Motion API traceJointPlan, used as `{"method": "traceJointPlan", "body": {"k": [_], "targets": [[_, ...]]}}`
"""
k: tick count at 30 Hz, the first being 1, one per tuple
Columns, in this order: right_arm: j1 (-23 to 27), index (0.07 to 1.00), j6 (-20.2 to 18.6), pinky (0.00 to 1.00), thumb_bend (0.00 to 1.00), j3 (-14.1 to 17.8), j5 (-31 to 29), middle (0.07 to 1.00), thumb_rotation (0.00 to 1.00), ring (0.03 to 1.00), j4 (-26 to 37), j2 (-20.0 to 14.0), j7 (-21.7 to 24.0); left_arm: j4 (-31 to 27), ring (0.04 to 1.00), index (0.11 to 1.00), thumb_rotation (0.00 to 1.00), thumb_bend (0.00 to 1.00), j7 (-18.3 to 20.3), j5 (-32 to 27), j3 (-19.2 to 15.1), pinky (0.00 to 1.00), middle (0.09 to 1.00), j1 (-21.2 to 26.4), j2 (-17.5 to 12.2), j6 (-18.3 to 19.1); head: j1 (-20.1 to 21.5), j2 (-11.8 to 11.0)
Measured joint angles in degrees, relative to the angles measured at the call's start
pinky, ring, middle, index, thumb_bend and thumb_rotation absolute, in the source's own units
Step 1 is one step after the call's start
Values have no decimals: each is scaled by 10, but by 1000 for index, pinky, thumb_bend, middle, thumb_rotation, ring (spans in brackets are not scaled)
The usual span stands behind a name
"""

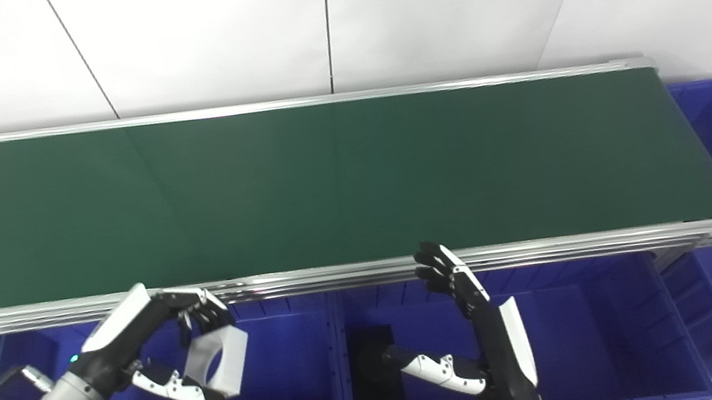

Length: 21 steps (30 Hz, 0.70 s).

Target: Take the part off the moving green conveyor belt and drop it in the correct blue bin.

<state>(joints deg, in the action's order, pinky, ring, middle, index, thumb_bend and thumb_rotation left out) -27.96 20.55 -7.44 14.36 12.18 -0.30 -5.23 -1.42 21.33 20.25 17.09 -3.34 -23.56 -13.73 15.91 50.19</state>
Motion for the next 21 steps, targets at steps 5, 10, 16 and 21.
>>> {"method": "traceJointPlan", "body": {"k": [5, 10, 16, 21], "targets": [[-8, 877, -1, 766, 906, 1, 1, 838, 509, 799, 1, 0, 2, 1, 413, 518, 0, 496, 1, 52, 12, 450, 519, -8, 9, 43, -6, -3], [-7, 877, -1, 758, 916, 3, 0, 832, 507, 795, 1, -1, 4, 1, 753, 736, 177, 668, 2, 85, 17, 630, 811, -8, 7, 54, -5, -5], [-7, 869, -1, 772, 914, 3, 1, 834, 505, 797, 1, 0, 5, -33, 886, 894, 393, 907, 51, 83, 19, 747, 961, -8, -14, 99, 0, -10], [-7, 874, -2, 770, 918, 2, 1, 838, 505, 799, 1, 1, 8, -73, 921, 950, 429, 999, 79, 33, 9, 785, 998, -16, -20, 115, 6, -11]]}}
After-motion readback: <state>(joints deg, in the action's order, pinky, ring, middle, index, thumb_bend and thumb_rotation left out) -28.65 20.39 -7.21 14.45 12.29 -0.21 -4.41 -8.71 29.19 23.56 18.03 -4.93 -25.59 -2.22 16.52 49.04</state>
